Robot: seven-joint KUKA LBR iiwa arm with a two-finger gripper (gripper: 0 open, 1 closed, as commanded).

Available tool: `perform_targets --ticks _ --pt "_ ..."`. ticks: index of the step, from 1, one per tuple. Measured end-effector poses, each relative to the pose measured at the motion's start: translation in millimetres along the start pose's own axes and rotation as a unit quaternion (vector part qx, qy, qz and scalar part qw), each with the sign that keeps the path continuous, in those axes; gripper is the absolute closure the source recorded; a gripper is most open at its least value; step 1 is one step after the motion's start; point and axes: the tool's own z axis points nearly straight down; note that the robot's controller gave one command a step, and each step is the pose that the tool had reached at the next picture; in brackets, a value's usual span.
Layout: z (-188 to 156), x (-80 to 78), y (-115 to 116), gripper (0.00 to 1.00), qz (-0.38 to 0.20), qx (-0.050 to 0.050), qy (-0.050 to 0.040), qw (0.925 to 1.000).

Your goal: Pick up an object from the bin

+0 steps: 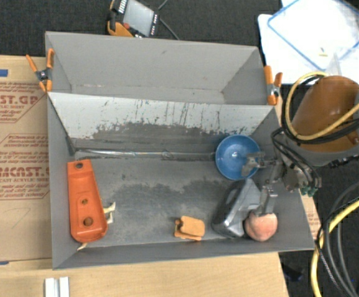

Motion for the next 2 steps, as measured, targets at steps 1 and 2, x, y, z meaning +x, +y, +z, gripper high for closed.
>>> perform_targets --ticks 1,2 --pt "0 0.0 0 0.0 0.0 0.0 0.0001 1.0" --pt "18 -0.9 -1 0.0 -0.024 0.0 -0.002 0.9997"
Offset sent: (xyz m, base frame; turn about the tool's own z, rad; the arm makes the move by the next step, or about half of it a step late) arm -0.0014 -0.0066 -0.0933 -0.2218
